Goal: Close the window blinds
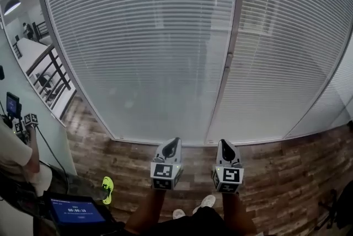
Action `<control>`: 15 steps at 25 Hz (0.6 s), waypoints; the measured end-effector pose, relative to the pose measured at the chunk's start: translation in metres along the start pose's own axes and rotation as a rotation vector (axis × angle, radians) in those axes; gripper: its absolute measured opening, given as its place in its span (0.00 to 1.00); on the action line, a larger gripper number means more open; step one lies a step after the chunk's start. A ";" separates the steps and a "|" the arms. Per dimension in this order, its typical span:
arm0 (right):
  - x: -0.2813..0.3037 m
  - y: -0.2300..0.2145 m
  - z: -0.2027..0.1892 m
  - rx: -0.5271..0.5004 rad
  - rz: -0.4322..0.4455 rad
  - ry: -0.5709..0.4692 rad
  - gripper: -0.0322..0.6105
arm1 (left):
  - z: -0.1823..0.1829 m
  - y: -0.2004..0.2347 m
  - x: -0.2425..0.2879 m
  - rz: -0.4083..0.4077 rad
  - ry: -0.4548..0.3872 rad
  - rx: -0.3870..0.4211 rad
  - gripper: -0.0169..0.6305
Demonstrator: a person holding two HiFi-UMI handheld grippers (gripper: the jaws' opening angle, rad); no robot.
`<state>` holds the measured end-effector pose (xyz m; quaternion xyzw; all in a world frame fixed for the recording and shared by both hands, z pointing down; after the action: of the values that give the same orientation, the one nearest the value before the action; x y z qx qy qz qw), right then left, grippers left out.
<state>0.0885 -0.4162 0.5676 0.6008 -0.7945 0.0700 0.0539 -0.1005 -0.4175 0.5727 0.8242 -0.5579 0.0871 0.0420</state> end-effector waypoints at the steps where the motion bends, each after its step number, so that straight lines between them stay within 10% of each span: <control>1: -0.004 0.001 0.002 0.000 0.002 -0.005 0.05 | 0.001 -0.001 -0.005 0.004 -0.007 -0.007 0.01; 15: -0.043 -0.009 0.006 -0.001 0.046 0.003 0.05 | 0.007 -0.033 -0.026 0.045 -0.004 -0.034 0.01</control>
<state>0.1088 -0.3786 0.5543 0.5822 -0.8081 0.0719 0.0536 -0.0789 -0.3826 0.5615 0.8108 -0.5779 0.0771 0.0529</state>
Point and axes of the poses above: the fingertips, and each gripper's own axes: x forward along the fingers, y to its left, z out of its top, the point moved 4 cm from there along -x, backward along the fingers, and after that the axes turned 6 degrees about x, right-handed, at the moved point
